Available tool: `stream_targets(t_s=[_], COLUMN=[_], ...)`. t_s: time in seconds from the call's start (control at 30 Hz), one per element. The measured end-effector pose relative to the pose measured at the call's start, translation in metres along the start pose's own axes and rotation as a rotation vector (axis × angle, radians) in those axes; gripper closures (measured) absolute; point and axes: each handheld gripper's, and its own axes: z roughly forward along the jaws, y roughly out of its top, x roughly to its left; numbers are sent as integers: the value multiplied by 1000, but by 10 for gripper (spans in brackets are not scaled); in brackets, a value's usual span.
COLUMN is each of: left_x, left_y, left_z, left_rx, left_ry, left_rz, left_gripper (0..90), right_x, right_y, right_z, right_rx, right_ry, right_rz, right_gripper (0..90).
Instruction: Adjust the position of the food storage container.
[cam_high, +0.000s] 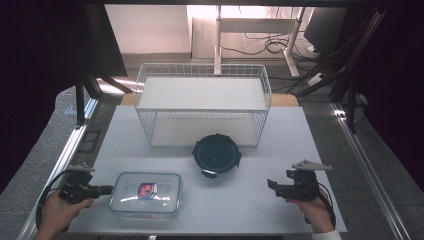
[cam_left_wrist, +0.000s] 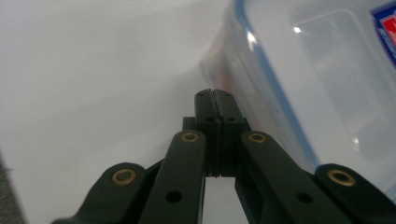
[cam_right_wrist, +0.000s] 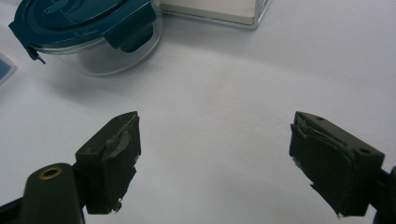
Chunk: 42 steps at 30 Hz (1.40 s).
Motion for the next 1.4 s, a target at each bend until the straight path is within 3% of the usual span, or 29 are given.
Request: stream_targets(t_s=[0.07, 0.43, 0.53, 0.73, 1.17, 1.4], left_x=[-3, -8, -15, -32, -63, -85], left_y=[-3, -3, 1, 10, 19, 24], left_z=[2, 11, 16, 28, 43, 53], left_rx=[-6, -7, -8, -17, 17, 23], left_ry=[-22, -52, -86, -93, -116, -153], left_rz=[0, 3, 14, 49, 115, 140], left_gripper=[900, 900, 900, 900, 900, 900], right_x=[-1, -1, 1, 5, 3, 3], right_y=[0, 0, 0, 2, 1, 0], right_z=[0, 1, 1, -1, 1, 2], right_rx=[-2, 5, 2, -14, 1, 7], right_ry=[-2, 4, 1, -13, -11, -11], right_rz=[3, 11, 6, -16, -13, -10], right_gripper=[164, 164, 166, 168, 168, 168])
